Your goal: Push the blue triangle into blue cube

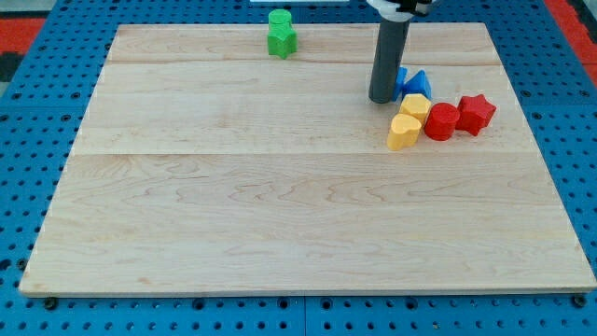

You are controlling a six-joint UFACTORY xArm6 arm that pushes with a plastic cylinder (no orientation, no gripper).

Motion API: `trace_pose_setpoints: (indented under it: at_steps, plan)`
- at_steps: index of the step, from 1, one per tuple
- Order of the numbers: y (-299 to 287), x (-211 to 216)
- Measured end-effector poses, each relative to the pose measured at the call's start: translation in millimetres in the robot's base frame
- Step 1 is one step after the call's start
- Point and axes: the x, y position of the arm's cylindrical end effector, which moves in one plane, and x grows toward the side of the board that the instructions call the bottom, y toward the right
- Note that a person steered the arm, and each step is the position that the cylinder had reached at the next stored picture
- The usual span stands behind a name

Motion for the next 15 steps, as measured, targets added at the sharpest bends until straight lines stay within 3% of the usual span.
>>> trace_pose_setpoints:
  at_steps: [2, 3, 4, 5, 6, 7, 8, 9, 10, 11, 12, 15]
  plan:
    - [39, -47]
    - [97, -65]
    - [111, -22]
    - [75, -13]
    - [53, 31]
    - [12, 46]
    - [1, 13]
    - [30, -3]
    - [5, 9]
    - [60, 10]
    - [57, 17]
    - [52, -39]
